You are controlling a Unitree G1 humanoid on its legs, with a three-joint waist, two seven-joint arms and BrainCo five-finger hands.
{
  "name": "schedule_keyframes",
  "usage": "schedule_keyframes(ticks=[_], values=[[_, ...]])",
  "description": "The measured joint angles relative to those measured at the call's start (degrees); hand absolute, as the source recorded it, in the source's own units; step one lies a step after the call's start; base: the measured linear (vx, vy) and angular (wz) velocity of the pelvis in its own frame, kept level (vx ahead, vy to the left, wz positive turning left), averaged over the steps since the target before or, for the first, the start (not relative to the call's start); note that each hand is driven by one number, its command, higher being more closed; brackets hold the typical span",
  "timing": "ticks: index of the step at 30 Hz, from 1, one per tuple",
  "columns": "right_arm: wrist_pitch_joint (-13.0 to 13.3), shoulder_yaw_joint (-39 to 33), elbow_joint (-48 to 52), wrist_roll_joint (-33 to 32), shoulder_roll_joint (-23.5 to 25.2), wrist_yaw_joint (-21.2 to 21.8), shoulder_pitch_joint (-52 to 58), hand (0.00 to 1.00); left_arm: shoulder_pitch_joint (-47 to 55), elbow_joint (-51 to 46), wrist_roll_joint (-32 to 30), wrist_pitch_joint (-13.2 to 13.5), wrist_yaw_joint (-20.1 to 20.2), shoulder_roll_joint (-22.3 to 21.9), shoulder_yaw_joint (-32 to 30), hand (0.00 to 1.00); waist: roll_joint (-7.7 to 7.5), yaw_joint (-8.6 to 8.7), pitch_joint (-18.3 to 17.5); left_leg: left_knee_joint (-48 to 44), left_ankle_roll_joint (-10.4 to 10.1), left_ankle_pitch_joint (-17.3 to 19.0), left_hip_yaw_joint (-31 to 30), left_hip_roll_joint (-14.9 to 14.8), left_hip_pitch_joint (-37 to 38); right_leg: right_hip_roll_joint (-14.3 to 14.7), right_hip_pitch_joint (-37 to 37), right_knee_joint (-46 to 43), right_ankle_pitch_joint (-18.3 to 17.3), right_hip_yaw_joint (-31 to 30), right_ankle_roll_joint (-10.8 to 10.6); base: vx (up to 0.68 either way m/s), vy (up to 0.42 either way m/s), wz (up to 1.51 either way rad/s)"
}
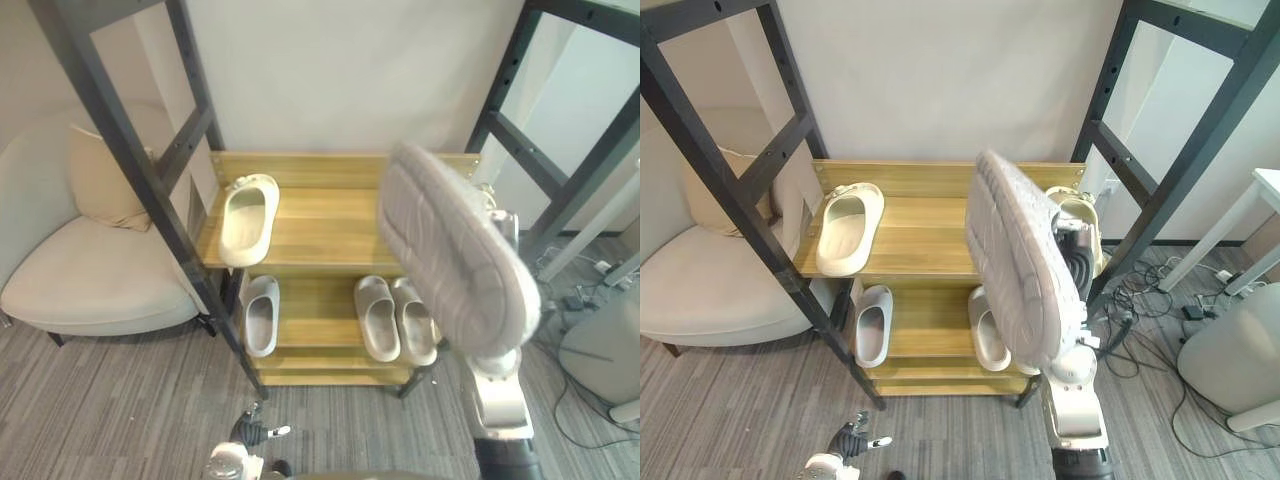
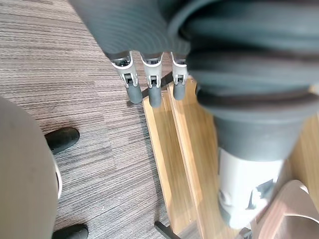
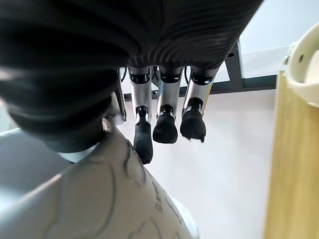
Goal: Organize the slippers on the shoe rack
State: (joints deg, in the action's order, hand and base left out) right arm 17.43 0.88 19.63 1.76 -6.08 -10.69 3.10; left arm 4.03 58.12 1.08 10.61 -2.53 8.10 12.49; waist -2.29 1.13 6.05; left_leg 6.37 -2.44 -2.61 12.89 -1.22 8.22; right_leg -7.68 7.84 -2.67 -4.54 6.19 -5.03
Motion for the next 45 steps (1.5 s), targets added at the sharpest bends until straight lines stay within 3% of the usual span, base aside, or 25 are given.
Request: schedule_keyframes(ticks=[13,22,26,28,31,37,43,45], values=[[-0.23,2.86,1.81,-6.08,1.29,7.84,17.95,1.0,0.42,-0.2,1.42,0.56,-0.22,-1.62,6.03,0.0,0.43,3.36,-2.45,-0.05,-0.86,0.97,3.92,-0.38,1.08,0.59,-1.14,0.04,0.48,-3.47,0.28,-0.01,0.002,-0.16],[-2.82,3.79,-8.11,-3.9,1.2,10.86,24.0,1.0,1.12,-2.44,2.62,0.92,-0.89,-2.15,6.71,0.0,1.15,3.35,-1.82,-0.41,-0.46,1.37,3.59,-0.42,-0.73,0.39,-4.23,-3.21,-1.6,-3.04,0.95,0.0,-0.008,0.03],[-4.17,3.74,-16.2,-3.71,1.12,10.98,23.32,1.0,1.15,-4.42,3.64,0.9,-1.0,-2.09,6.67,0.0,1.05,2.88,-0.38,-10.1,-0.2,5.57,2.12,-1.06,-5.41,-0.48,-6.04,-7.99,-3.83,-1.98,0.47,0.01,-0.043,0.14],[-5.21,4.01,-21.72,-1.61,-0.35,10.57,19.12,1.0,1.07,-8.3,4.03,0.88,-1.02,-2.22,6.65,0.0,2.3,2.33,1.22,-21.67,-0.26,10.71,1.29,-3.01,-12.24,-0.04,-9.63,-13.01,-6.05,-1.52,0.64,-0.02,-0.043,0.08],[-5.49,4.52,-24.97,-0.24,-2.06,9.59,14.74,1.0,1.08,-12.62,4.86,0.9,-1.05,-2.14,6.49,0.0,2.86,1.96,3.33,-30.17,-0.17,14.42,-0.45,-4.3,-17.55,0.0,-13.33,-19.63,-9.31,-0.54,0.72,-0.04,-0.028,0.23],[-5.9,5.94,-25.55,2.34,-3.12,6.18,7.22,1.0,1.08,-20.25,6.44,0.85,-1.32,-1.5,5.81,0.0,2.11,1.1,6.86,-45.06,0.03,21.0,-4.19,-5.51,-27.61,-1.45,-20.93,-34.44,-16.95,1.61,0.69,-0.06,-0.022,0.3],[-6.09,6.5,-25.19,5.07,-3.78,2.61,-1.76,1.0,-0.94,-28.64,7.67,1.31,-2.72,-0.9,3.05,0.0,1.61,-1.41,10.55,-61.21,0.4,27.18,-8.24,-5.28,-39.02,-4.04,-29.06,-50.35,-25.08,3.61,0.66,-0.02,0.005,0.31],[-6.11,6.37,-25.29,5.17,-4.19,1.05,-7.62,1.0,-3.08,-29.94,7.99,1.38,-3.43,-0.94,1.95,0.0,1.18,-1.93,13.38,-67.21,1.06,28.69,-9.11,-5.06,-42.94,-5.42,-31.88,-56.75,-27.73,4.75,0.5,-0.03,-0.006,0.29]])
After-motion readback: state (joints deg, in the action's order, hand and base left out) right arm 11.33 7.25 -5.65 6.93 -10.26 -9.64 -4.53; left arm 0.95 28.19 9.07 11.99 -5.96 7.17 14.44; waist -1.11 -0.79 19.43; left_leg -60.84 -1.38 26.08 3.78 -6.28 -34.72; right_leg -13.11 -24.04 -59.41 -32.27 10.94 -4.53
